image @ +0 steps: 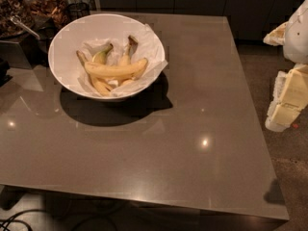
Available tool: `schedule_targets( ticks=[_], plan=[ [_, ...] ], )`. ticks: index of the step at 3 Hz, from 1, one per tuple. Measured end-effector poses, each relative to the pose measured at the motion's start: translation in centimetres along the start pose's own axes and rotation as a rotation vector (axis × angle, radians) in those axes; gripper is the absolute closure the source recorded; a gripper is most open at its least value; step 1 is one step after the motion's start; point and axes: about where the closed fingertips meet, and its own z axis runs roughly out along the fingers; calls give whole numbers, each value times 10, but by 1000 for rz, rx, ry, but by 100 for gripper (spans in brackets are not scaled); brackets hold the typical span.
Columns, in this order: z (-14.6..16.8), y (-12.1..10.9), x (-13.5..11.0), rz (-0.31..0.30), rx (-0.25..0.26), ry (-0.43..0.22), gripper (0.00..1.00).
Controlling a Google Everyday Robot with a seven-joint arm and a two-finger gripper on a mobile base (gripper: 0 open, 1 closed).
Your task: Pick banana from white bowl
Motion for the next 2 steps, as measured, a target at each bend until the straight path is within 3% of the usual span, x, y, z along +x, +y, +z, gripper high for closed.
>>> schedule_targets(
  ticks=[1, 2],
  plan=[
    [0, 0, 0, 0, 0, 0, 0],
    [0, 0, -12, 5, -6, 62, 0]
  ],
)
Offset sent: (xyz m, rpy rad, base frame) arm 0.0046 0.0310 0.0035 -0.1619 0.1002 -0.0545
